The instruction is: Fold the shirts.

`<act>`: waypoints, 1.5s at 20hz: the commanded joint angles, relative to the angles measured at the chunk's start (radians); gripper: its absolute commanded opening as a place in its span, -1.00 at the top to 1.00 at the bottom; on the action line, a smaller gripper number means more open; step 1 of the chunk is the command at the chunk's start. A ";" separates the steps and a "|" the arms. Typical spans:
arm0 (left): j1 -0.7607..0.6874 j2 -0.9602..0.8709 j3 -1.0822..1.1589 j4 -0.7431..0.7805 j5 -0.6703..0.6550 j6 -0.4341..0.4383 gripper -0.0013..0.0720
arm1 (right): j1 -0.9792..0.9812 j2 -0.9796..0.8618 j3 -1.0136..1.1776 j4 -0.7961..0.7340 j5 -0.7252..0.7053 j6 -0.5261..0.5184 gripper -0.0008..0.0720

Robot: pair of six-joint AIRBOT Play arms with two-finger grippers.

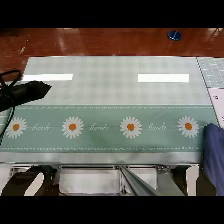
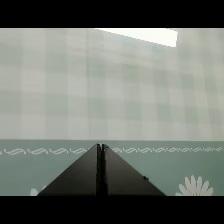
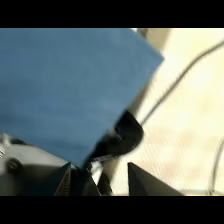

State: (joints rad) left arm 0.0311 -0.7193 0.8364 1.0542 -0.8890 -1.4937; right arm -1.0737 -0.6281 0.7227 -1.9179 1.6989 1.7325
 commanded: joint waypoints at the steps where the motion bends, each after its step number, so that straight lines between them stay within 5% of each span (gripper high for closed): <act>1: 0.000 -0.049 0.087 0.000 0.018 0.019 0.91 | 0.000 0.001 0.108 0.212 -0.226 -0.020 0.21; 3: 0.000 -0.105 0.220 0.000 0.016 0.019 0.91 | 0.002 -0.002 0.229 0.561 -0.438 -0.141 0.91; 5: -0.012 -0.174 0.383 -0.009 0.011 0.027 0.91 | 0.081 -0.054 0.349 0.980 -0.589 -0.286 0.92; 7: -0.065 -0.247 0.560 -0.051 -0.066 0.055 0.92 | 0.290 -0.159 0.478 1.204 -0.602 -0.330 0.92; 10: -0.243 -0.298 0.676 -0.021 -0.118 0.116 0.92 | 0.785 -0.323 0.608 1.044 -0.579 -0.331 0.92; 15: -0.347 -0.336 0.364 0.382 -0.091 -0.112 0.91 | 1.336 -0.611 0.596 0.423 -0.568 -0.124 0.92; 17: -0.302 -0.362 0.243 0.351 -0.096 -0.164 0.91 | 1.355 -0.735 0.597 0.283 -0.492 -0.029 0.92; 20: -0.286 -0.381 0.217 0.349 -0.021 -0.112 0.91 | 1.345 -0.803 0.596 0.201 -0.424 -0.016 0.91; 30: -0.285 -0.381 0.216 0.349 -0.008 -0.113 0.91 | 1.345 -0.800 0.597 0.187 -0.423 -0.016 0.91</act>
